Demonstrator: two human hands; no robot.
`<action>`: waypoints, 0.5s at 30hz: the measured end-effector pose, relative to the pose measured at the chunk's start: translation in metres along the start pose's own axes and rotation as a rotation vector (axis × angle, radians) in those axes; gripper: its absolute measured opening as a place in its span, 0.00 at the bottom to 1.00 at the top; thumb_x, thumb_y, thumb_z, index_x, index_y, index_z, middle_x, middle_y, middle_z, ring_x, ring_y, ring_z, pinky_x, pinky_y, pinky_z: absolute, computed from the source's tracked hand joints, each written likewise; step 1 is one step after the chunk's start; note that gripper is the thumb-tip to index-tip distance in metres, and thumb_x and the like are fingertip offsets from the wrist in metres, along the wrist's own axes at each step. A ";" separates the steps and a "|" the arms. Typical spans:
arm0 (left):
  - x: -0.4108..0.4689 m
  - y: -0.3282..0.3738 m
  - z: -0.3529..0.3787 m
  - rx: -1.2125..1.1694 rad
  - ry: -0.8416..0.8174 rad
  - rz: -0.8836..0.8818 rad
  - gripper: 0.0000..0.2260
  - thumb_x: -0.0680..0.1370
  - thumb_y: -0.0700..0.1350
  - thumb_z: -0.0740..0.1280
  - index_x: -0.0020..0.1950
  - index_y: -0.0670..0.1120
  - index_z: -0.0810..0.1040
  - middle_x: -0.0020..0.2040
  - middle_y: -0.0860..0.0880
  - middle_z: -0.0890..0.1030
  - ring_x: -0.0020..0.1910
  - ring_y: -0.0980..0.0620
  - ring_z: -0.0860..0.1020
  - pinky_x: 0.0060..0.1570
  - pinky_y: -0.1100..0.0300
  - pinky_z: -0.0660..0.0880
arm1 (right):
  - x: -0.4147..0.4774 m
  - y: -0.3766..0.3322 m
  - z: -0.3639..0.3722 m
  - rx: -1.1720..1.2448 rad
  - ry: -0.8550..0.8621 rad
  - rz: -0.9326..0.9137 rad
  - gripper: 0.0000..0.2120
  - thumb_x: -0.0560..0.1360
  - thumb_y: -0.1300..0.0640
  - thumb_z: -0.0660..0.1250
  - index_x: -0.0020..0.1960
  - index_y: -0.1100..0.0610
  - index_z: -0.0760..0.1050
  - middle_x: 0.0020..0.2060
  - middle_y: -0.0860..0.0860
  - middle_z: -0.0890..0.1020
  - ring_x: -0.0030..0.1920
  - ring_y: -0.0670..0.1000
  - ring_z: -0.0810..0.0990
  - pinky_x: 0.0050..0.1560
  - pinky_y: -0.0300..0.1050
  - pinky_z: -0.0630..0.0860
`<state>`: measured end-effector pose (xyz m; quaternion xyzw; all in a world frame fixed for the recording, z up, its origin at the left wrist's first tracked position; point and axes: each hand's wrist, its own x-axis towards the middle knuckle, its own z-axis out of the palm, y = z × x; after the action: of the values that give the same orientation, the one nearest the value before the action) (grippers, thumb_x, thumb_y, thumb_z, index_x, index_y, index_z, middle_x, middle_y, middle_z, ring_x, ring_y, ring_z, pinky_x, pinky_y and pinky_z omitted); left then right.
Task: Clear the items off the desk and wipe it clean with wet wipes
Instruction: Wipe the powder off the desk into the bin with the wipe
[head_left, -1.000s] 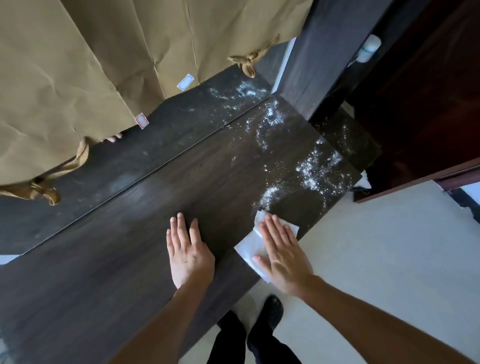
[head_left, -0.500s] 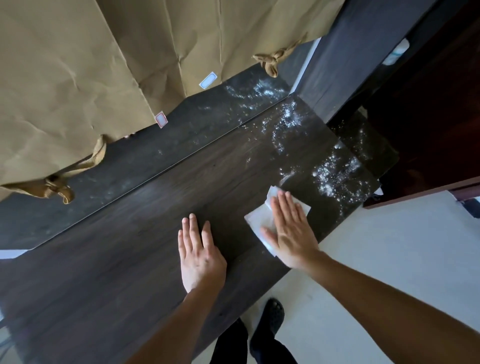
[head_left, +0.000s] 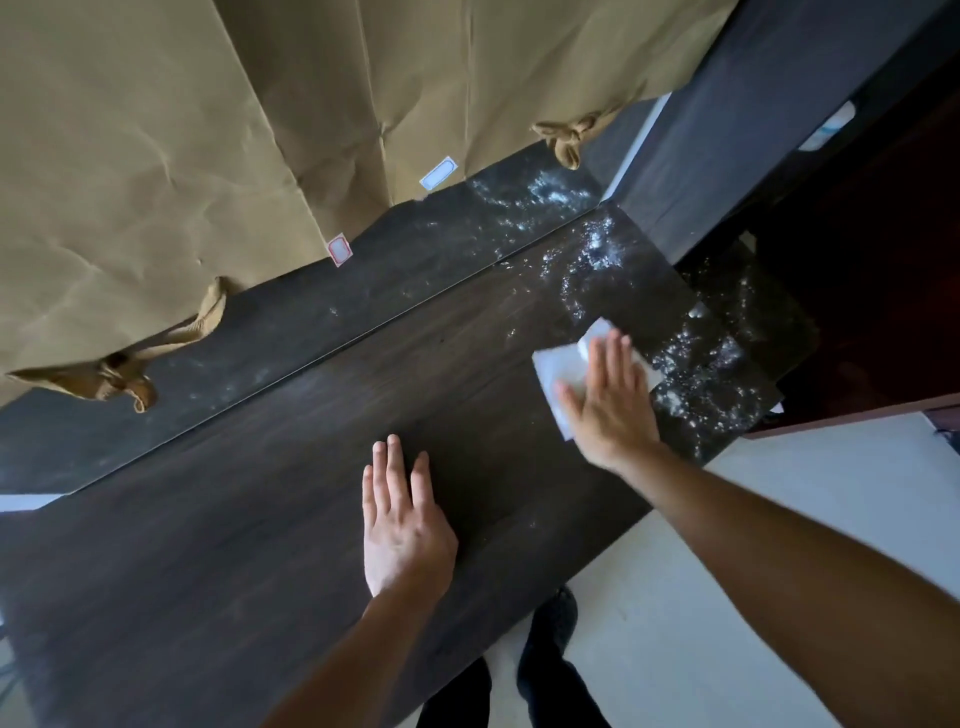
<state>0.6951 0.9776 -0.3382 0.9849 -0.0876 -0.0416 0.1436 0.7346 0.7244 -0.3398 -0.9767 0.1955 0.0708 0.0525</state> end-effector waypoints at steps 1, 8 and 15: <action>0.000 0.000 0.001 0.006 -0.003 0.003 0.24 0.72 0.39 0.51 0.66 0.38 0.71 0.73 0.35 0.63 0.74 0.38 0.59 0.73 0.50 0.49 | 0.023 -0.005 -0.003 0.034 -0.012 0.085 0.38 0.77 0.37 0.45 0.76 0.64 0.49 0.75 0.63 0.50 0.76 0.60 0.47 0.74 0.58 0.51; 0.003 0.002 -0.001 0.027 -0.030 -0.012 0.23 0.72 0.39 0.52 0.65 0.38 0.71 0.73 0.35 0.63 0.74 0.39 0.58 0.73 0.50 0.49 | 0.012 -0.067 0.006 0.054 -0.008 -0.273 0.38 0.77 0.38 0.49 0.75 0.65 0.54 0.75 0.63 0.54 0.76 0.60 0.50 0.74 0.55 0.51; 0.006 0.006 -0.003 0.006 -0.026 -0.035 0.24 0.70 0.38 0.53 0.65 0.38 0.72 0.72 0.36 0.64 0.74 0.40 0.57 0.73 0.49 0.51 | 0.106 0.007 -0.018 0.047 0.006 -0.100 0.37 0.78 0.37 0.48 0.76 0.61 0.47 0.76 0.60 0.47 0.76 0.57 0.44 0.75 0.54 0.46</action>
<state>0.7002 0.9717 -0.3335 0.9861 -0.0724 -0.0566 0.1387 0.8309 0.6760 -0.3394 -0.9840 0.1482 0.0608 0.0784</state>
